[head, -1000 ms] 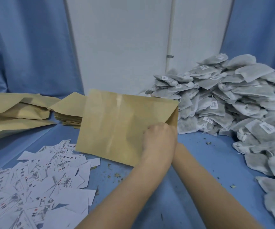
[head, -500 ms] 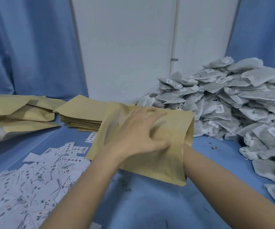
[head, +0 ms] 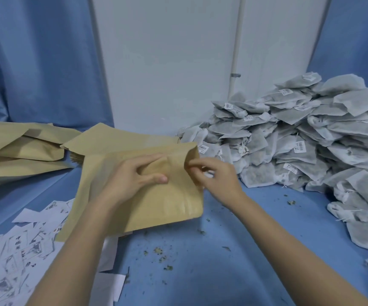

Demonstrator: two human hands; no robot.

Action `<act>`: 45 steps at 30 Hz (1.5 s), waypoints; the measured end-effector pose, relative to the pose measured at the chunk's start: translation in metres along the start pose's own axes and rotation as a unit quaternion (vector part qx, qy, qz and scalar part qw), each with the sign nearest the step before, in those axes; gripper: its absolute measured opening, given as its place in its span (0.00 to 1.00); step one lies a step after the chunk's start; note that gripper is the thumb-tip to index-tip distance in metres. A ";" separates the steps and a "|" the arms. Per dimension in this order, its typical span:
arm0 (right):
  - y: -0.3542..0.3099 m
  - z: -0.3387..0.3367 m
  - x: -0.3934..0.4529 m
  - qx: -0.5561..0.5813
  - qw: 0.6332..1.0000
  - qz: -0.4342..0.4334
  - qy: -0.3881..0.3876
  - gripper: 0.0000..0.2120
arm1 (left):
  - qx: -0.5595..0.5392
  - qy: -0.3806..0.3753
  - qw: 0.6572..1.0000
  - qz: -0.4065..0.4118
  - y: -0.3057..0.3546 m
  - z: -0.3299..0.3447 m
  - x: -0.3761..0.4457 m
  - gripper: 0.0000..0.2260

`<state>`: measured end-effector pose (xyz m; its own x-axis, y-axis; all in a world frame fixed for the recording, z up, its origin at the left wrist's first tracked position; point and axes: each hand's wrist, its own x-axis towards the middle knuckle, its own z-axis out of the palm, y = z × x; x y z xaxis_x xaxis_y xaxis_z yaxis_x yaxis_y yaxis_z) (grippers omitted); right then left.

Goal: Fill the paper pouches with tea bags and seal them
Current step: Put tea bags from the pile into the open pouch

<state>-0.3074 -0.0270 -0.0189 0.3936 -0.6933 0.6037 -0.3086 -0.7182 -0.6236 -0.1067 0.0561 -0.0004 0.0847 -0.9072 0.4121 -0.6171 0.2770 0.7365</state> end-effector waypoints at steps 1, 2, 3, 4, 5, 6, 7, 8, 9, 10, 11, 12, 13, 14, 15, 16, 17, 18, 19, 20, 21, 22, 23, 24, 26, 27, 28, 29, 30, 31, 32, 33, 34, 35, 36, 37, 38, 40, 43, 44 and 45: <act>0.011 -0.004 -0.003 0.012 0.998 0.039 0.049 0.08 | 0.008 0.008 1.000 -0.013 -0.008 -0.001 0.001 0.22; 0.021 -0.007 -0.005 0.002 0.994 0.076 0.078 0.09 | 0.018 0.009 1.000 -0.020 -0.014 -0.002 0.003 0.22; 0.035 -0.009 -0.003 -0.033 0.990 0.116 0.075 0.09 | 0.026 0.007 0.999 -0.026 -0.018 -0.003 0.005 0.22; 0.047 -0.008 -0.001 -0.079 0.985 0.147 0.048 0.09 | 0.031 0.006 0.999 -0.031 -0.022 -0.004 0.007 0.21; 0.057 -0.006 0.001 -0.115 0.978 0.171 0.012 0.12 | 0.035 0.007 0.999 -0.035 -0.026 -0.004 0.010 0.21; 0.064 -0.002 0.002 -0.137 0.973 0.186 -0.022 0.16 | 0.038 0.010 0.998 -0.040 -0.030 -0.005 0.013 0.20; 0.069 0.003 0.004 -0.145 0.968 0.201 -0.050 0.22 | 0.040 0.014 0.998 -0.046 -0.033 -0.005 0.016 0.20; 0.071 0.010 0.005 -0.148 0.963 0.214 -0.072 0.26 | 0.041 0.018 0.998 -0.051 -0.037 -0.006 0.019 0.20; 0.071 0.018 0.007 -0.152 0.957 0.230 -0.088 0.31 | 0.043 0.022 0.997 -0.056 -0.041 -0.006 0.021 0.20; 0.073 0.027 0.009 -0.161 0.951 0.243 -0.098 0.35 | 0.043 0.024 0.997 -0.060 -0.044 -0.006 0.023 0.21; 0.075 0.036 0.011 -0.176 0.944 0.258 -0.103 0.38 | 0.043 0.025 0.997 -0.063 -0.047 -0.006 0.024 0.22; 0.076 0.045 0.013 -0.192 0.939 0.270 -0.098 0.39 | 0.044 0.026 0.997 -0.063 -0.050 -0.006 0.025 0.22; 0.077 0.052 0.015 -0.200 0.936 0.279 -0.086 0.39 | 0.044 0.029 0.997 -0.061 -0.052 -0.006 0.025 0.22; 0.079 0.056 0.016 -0.190 0.936 0.286 -0.073 0.38 | 0.044 0.031 0.997 -0.059 -0.053 -0.006 0.025 0.23; 0.081 0.059 0.016 -0.153 0.942 0.294 -0.057 0.35 | 0.044 0.033 0.997 -0.057 -0.055 -0.005 0.024 0.24; 0.082 0.059 0.016 -0.094 0.947 0.304 -0.041 0.32 | 0.047 0.035 0.997 -0.056 -0.057 -0.004 0.024 0.26; 0.084 0.053 0.015 -0.040 0.949 0.311 -0.025 0.30 | 0.051 0.035 0.997 -0.055 -0.059 -0.003 0.024 0.27; 0.085 0.045 0.013 0.002 0.950 0.313 -0.006 0.27 | 0.055 0.034 0.996 -0.057 -0.060 -0.002 0.024 0.27; 0.085 0.033 0.011 0.028 0.949 0.313 0.014 0.26 | 0.058 0.033 0.996 -0.060 -0.060 -0.001 0.025 0.27; 0.086 0.020 0.008 0.050 0.948 0.313 0.036 0.25 | 0.059 0.031 0.996 -0.062 -0.061 -0.001 0.025 0.27; 0.087 0.008 0.006 0.077 0.943 0.319 0.056 0.26 | 0.061 0.029 0.996 -0.062 -0.061 0.000 0.026 0.27; 0.086 -0.004 0.005 0.119 0.936 0.324 0.073 0.27 | 0.063 0.024 0.996 -0.060 -0.061 0.001 0.027 0.27; 0.083 -0.014 0.004 0.169 0.927 0.323 0.089 0.28 | 0.065 0.018 0.996 -0.057 -0.060 0.001 0.028 0.27; 0.079 -0.020 0.003 0.222 0.918 0.312 0.102 0.28 | 0.065 0.012 0.996 -0.055 -0.060 0.002 0.028 0.27; 0.066 -0.019 0.005 0.266 0.913 0.283 0.127 0.26 | 0.057 0.008 0.997 -0.055 -0.058 0.003 0.028 0.29; 0.059 -0.011 0.007 0.254 0.918 0.273 0.134 0.25 | 0.053 0.010 0.997 -0.054 -0.056 0.003 0.028 0.29; 0.052 -0.001 0.009 0.230 0.927 0.266 0.130 0.24 | 0.047 0.013 0.997 -0.052 -0.055 0.004 0.028 0.29; 0.045 0.011 0.012 0.201 0.938 0.263 0.098 0.23 | 0.042 0.017 0.998 -0.050 -0.053 0.004 0.029 0.29; 0.037 0.024 0.016 0.183 0.948 0.258 0.034 0.21 | 0.036 0.019 0.998 -0.049 -0.052 0.004 0.030 0.28; 0.031 0.035 0.019 0.166 0.952 0.248 -0.062 0.15 | 0.031 0.019 0.998 -0.045 -0.052 0.004 0.031 0.27; 0.026 0.043 0.023 0.141 0.949 0.231 -0.158 0.06 | 0.028 0.019 0.999 -0.042 -0.052 0.004 0.031 0.27; 0.026 0.046 0.027 0.100 0.952 0.201 -0.208 0.07 | 0.029 0.020 0.999 -0.041 -0.052 0.003 0.031 0.27; 0.029 0.047 0.032 0.059 0.961 0.170 -0.211 0.15 | 0.033 0.024 0.998 -0.041 -0.054 0.002 0.030 0.27; 0.031 0.046 0.036 0.024 0.972 0.157 -0.171 0.17 | 0.038 0.032 0.998 -0.041 -0.055 0.001 0.030 0.27; 0.037 0.044 0.040 0.003 0.982 0.165 -0.096 0.15 | 0.044 0.041 0.997 -0.042 -0.057 0.001 0.030 0.26; 0.046 0.042 0.044 -0.014 0.983 0.182 -0.001 0.10 | 0.050 0.049 0.997 -0.041 -0.058 0.000 0.029 0.27; 0.052 0.041 0.047 -0.043 0.974 0.207 0.085 0.10 | 0.055 0.055 0.996 -0.040 -0.059 0.000 0.029 0.27; 0.064 0.044 0.050 -0.088 0.950 0.269 0.130 0.24 | 0.063 0.062 0.995 -0.038 -0.059 0.001 0.029 0.27; 0.074 0.055 0.060 -0.077 0.948 0.294 0.091 0.33 | 0.072 0.072 0.994 -0.040 -0.059 0.003 0.030 0.28; 0.076 0.058 0.061 -0.059 0.950 0.289 0.099 0.31 | 0.074 0.077 0.993 -0.041 -0.058 0.003 0.030 0.28; 0.077 0.059 0.058 -0.032 0.951 0.284 0.120 0.27 | 0.078 0.082 0.993 -0.040 -0.058 0.002 0.029 0.28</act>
<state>-0.2574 -0.1189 -0.0608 -0.0590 -0.9586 0.2785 -0.4680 -0.2198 -0.8559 -0.0701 0.0129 -0.0327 0.2572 -0.8570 0.4466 -0.7152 0.1419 0.6843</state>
